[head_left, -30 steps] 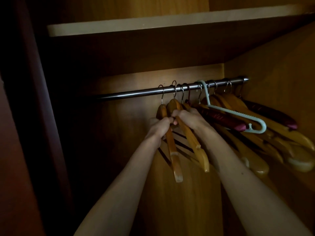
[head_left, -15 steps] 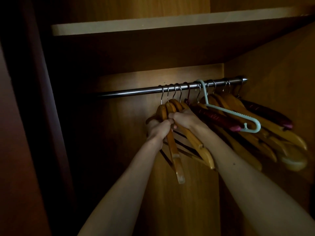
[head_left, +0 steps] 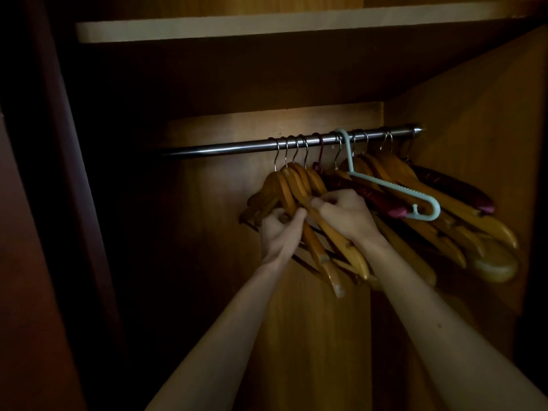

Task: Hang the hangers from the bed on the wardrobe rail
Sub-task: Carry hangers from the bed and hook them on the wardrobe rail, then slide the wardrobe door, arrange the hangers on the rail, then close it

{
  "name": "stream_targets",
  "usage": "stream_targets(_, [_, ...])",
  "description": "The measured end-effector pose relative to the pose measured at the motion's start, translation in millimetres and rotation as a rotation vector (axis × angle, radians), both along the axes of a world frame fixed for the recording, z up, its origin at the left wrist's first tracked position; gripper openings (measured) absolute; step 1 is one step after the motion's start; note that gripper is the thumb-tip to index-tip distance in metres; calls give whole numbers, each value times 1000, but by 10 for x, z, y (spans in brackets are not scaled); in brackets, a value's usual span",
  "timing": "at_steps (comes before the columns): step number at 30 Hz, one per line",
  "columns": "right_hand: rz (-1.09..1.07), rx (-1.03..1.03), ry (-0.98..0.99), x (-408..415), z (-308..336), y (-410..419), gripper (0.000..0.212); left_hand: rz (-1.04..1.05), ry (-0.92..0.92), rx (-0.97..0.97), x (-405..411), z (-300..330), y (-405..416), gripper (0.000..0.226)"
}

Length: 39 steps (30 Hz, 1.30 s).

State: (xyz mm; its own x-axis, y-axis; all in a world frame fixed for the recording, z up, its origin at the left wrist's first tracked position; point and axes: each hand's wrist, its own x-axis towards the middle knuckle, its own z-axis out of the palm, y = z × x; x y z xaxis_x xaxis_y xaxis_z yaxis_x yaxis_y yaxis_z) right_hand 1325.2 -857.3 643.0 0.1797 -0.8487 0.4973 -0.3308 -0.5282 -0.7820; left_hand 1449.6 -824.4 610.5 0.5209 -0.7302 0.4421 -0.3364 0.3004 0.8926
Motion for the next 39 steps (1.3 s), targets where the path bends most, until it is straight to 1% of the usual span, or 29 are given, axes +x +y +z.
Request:
stream_targets(2, [-38,-138,1,-89,-164,107,18,10,3,-31,-46,-91,54,10])
stream_targets(4, [-79,-257,1,-180,-338,235,17,9,44,-65,-101,-178,116,16])
stream_targets(7, [-109,-340,-21,-301,-618,436,15,51,45,-106,-134,-352,226,24])
stream_targets(10, [-87,-401,9,-379,-953,613,15,64,3,-130,-143,-659,385,22])
stream_targets(13, [-32,-400,-29,-414,-1308,791,17,52,-86,-42,-102,-1023,509,13])
stream_targets(15, [-27,-378,-74,-413,-1566,901,19,12,-171,109,-51,-1259,568,11])
stream_targets(17, [4,-306,-95,-374,-1855,999,17,-25,-303,287,30,-1503,664,12])
stream_targets(19, [64,-220,-58,-289,-2155,1107,15,-83,-480,424,126,-1728,826,13])
stream_targets(22, [158,-91,-3,-118,-2619,1322,10,-167,-695,619,274,-1945,1134,14])
stream_targets(25, [252,40,133,80,-3085,1541,8,-222,-919,840,431,-2122,1432,15])
stream_targets(27, [298,137,233,240,-3396,1712,7,-247,-1128,928,519,-2220,1668,17])
stream_targets(30, [358,208,335,492,-3808,2010,14,-255,-1514,940,617,-2317,2044,17])
stream_targets(33, [363,298,458,768,-4094,2342,26,-302,-1816,910,726,-2394,2348,17])
stream_targets(35, [311,317,481,968,-4241,2558,46,-358,-1969,844,814,-2447,2496,14])
stream_targets(37, [272,323,472,1162,-4359,2772,72,-418,-2087,760,905,-2499,2638,11])
stream_targets(39, [199,322,467,1347,-4453,2967,91,-437,-2231,650,1009,-2561,2754,13])
